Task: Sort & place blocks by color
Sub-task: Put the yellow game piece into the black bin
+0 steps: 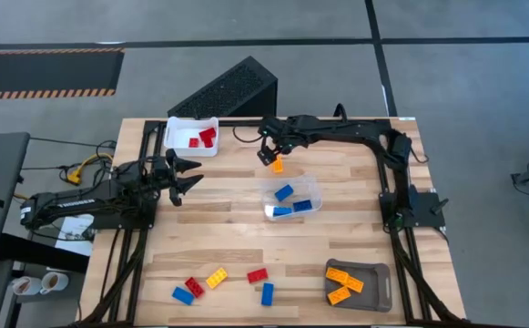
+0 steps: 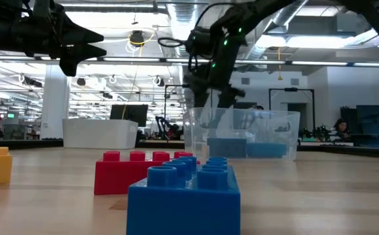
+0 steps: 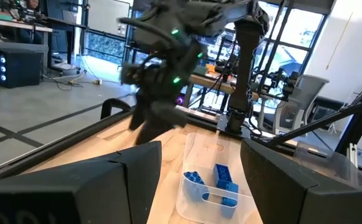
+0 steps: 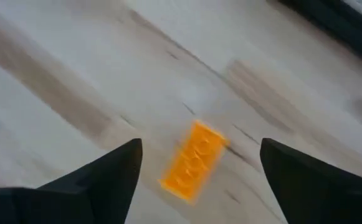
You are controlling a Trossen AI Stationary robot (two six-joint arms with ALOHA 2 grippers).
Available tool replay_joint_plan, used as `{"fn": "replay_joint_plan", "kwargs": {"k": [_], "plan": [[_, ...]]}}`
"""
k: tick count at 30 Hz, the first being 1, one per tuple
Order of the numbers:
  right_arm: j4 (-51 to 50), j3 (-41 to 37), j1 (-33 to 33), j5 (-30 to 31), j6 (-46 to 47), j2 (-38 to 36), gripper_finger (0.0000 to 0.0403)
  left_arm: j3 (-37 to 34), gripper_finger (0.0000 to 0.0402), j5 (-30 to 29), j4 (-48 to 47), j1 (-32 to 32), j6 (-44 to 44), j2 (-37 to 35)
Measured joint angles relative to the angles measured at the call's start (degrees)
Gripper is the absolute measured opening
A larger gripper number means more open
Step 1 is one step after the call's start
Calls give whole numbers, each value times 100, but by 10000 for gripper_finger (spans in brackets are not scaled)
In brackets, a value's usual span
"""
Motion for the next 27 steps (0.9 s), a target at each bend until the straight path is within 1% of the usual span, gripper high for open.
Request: {"fn": "replay_joint_plan", "kwargs": {"k": [2,4,9,14,18,21,23,25,27], "plan": [[17,-17,-98,-281,26,128,342,0,206,-2,3,0,-2,0],[163,-6,-119,-379,52,336,342,0,206,-1,-11,1,2,5],[146,-11,-201,-727,108,701,352,2,206,-10,-54,-1,11,28],[-1,-8,-242,-820,201,1051,355,2,206,-69,-52,-1,30,85],[-77,33,-284,-858,158,1151,341,2,206,-84,-63,-1,37,81],[-165,27,-299,-890,33,1149,309,2,206,-90,-65,-1,37,81],[-243,25,-292,-888,-52,1152,275,2,206,-107,-89,0,35,81],[-337,12,-299,-887,-192,1113,230,2,206,-109,-85,-1,35,81],[-397,3,-281,-857,-345,1066,175,2,206,-110,-89,1,35,81]]}}
